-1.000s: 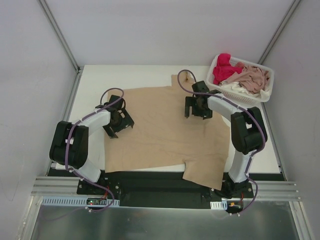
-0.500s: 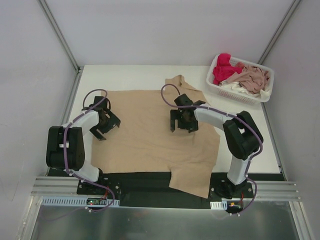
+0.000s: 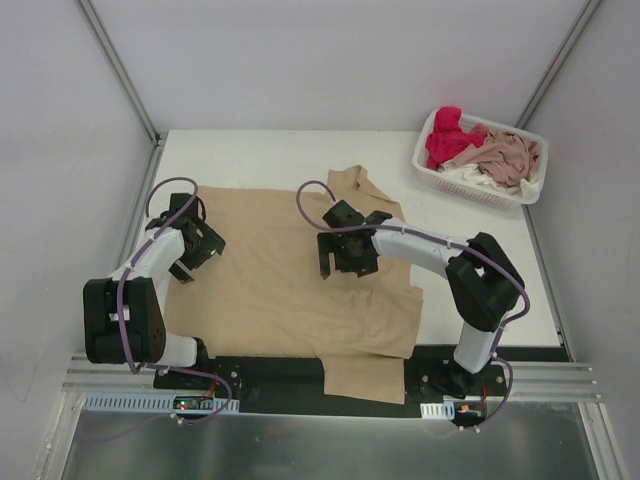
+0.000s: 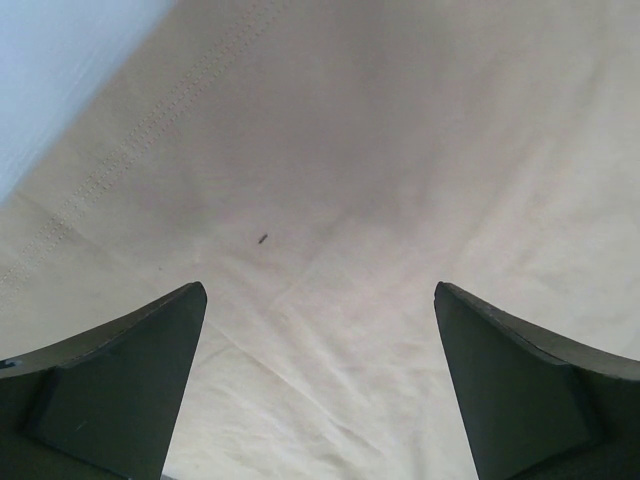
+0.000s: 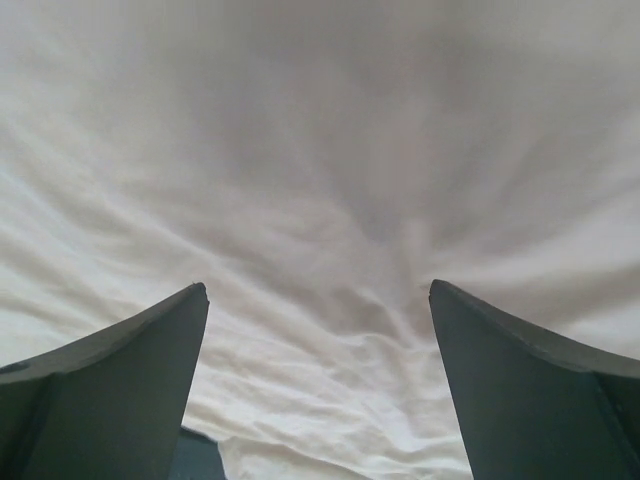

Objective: Fold and stack the t-shirts
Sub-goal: Flatten out the tshirt

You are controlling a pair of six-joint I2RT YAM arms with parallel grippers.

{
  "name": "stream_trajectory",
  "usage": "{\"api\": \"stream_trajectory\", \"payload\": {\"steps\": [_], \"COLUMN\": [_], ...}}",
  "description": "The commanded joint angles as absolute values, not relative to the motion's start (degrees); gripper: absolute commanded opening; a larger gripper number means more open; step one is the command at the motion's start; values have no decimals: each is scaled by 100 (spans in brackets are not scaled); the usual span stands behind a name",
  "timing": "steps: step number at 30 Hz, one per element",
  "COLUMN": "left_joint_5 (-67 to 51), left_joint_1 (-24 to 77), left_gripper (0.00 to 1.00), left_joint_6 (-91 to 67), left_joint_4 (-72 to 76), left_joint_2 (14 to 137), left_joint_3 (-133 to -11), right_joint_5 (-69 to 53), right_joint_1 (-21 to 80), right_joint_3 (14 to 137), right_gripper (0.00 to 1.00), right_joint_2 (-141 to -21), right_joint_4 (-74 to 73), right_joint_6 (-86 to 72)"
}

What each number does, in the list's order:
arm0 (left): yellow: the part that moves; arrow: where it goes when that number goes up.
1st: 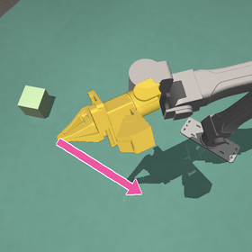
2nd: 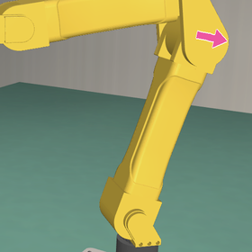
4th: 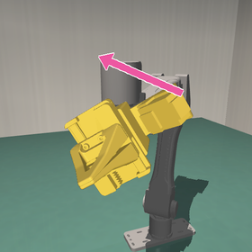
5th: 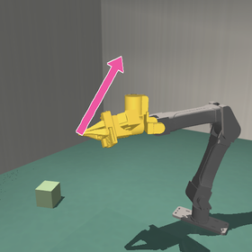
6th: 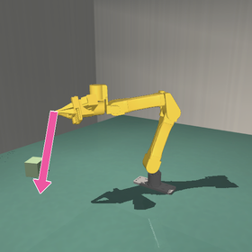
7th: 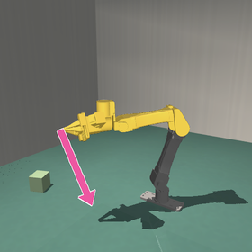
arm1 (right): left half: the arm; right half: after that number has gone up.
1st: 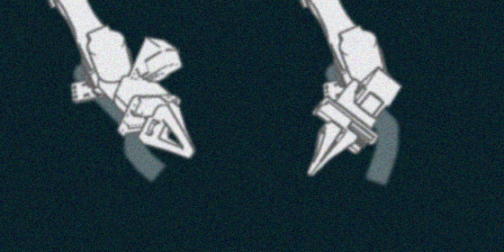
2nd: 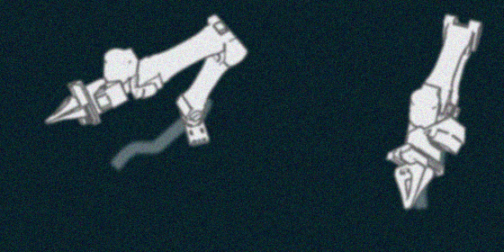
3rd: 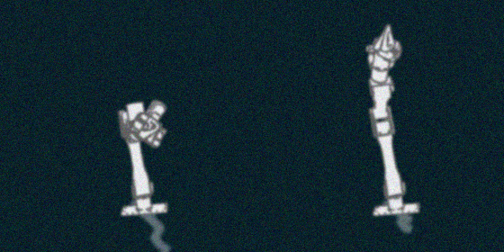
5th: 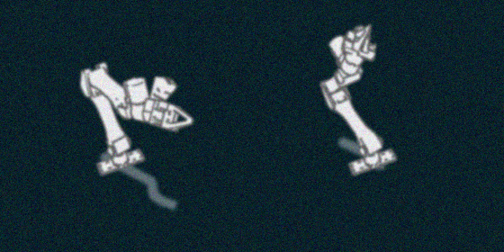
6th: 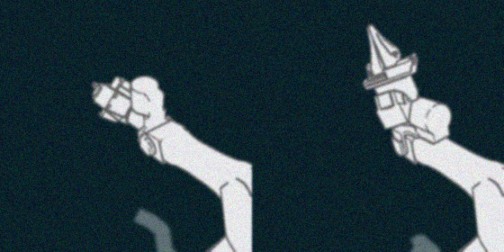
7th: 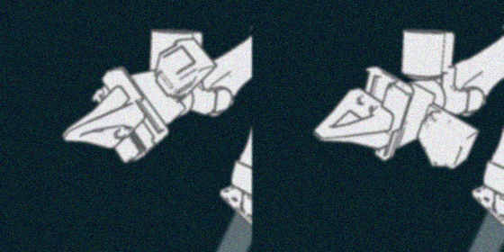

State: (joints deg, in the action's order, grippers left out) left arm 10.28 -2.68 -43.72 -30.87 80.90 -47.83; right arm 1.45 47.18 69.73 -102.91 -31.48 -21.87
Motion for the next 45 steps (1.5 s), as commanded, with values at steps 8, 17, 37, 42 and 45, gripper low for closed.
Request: {"api": "stream_trajectory", "payload": {"steps": [8,17,37,42,45], "left_joint_5": [255,193,202,211,176], "left_joint_1": [825,1477,1547,1547,1547], "left_gripper": [99,99,99,99,99], "left_joint_6": [-4332,-4465,-4201,-4201,-4192], "left_joint_4": [-2962,-2707,-2522,-2531,-2531], "left_joint_2": [7339,7910,8666,8684,8684], "left_joint_3": [-4781,-4861,-4904,-4896,-4869], "right_joint_5": [1435,1081,519,790,1028], "right_joint_1": [3403,2796,2197,2180,2136], "right_joint_3": [9517,11627,12744,12770,12928], "right_gripper": [97,84,24,1,0], "right_joint_2": [-10677,-12514,-14027,-14001,-14079], "right_joint_4": [-4087,-4026,-2584,-2243,-1935], "right_joint_6": [-282,931,940,1379,1906]}}
